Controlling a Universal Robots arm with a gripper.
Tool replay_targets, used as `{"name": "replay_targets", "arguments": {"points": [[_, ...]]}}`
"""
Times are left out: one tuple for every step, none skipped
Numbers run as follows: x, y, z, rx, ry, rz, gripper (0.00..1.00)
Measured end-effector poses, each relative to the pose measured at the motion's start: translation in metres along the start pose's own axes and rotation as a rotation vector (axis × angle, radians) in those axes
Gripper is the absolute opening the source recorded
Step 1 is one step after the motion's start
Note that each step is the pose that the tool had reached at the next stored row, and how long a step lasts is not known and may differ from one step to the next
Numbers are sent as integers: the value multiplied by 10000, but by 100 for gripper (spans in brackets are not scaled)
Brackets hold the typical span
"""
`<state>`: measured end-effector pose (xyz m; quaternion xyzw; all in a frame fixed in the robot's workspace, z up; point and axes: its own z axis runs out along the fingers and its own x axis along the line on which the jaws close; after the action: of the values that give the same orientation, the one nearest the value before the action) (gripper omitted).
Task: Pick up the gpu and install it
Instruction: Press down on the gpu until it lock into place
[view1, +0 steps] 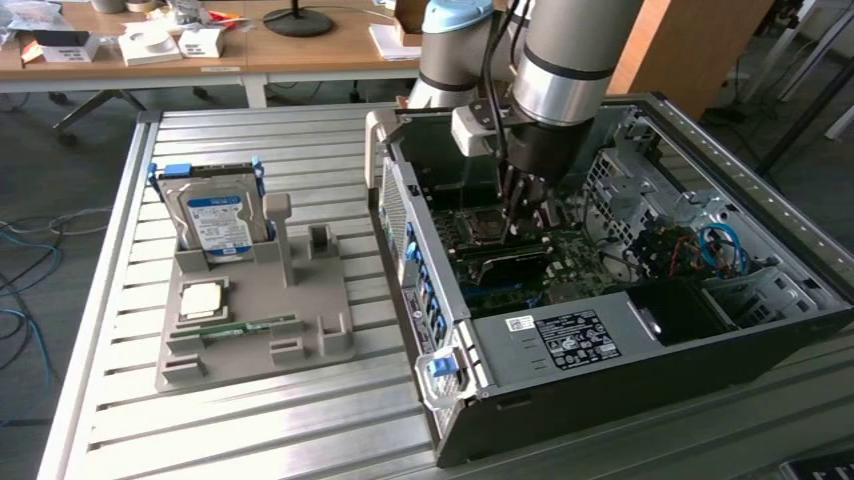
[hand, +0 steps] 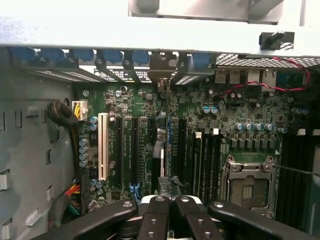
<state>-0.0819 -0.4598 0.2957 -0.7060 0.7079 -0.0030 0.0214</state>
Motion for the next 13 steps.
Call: {"name": "replay_targets", "arguments": {"points": [[0,0,1,-1,2,0,11],[0,1,1,0,2,1,11],[0,1,0,0,2,1,11],[0,1,1,-1,2,1,11],[0,1,10,1,-1,1,11],[1,2,25,1,-1,1,11],[1,2,39,1,0,1,11],[1,3,54,-1,1,1,11],[2,3,69,1,-1,1,11],[2,4,83,0,0,2,11],[2,4,96,0,0,1,11],[3,4,104,0,1,2,11],[3,4,105,-1,2,1,11]]}}
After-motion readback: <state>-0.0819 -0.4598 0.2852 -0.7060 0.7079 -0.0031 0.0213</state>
